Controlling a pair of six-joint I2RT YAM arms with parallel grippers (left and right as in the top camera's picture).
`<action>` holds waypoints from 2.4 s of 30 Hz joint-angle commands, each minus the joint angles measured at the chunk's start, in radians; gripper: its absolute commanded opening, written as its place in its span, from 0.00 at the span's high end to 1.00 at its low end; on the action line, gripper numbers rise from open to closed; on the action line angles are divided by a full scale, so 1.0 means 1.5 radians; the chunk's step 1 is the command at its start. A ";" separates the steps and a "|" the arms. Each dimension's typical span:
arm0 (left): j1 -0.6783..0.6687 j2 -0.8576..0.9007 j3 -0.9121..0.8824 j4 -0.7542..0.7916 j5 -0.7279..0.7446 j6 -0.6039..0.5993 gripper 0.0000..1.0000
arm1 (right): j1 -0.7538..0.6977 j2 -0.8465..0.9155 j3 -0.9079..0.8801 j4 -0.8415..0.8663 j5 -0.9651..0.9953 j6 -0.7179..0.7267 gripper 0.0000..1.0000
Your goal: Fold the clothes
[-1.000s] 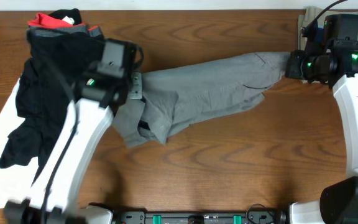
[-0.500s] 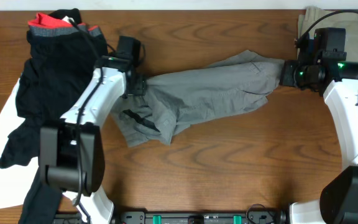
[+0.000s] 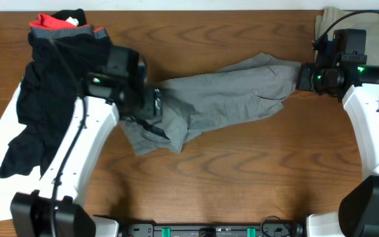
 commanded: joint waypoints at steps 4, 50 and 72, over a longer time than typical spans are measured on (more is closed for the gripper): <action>-0.039 0.013 -0.138 0.104 0.131 -0.039 0.16 | 0.003 0.001 0.000 -0.004 0.008 0.017 0.99; -0.018 -0.139 -0.162 0.265 0.050 -0.160 0.94 | -0.004 -0.010 0.031 -0.013 0.004 0.020 0.99; 0.095 -0.454 -0.070 0.475 -0.182 -0.065 0.94 | -0.064 -0.228 0.203 -0.136 0.024 -0.003 0.99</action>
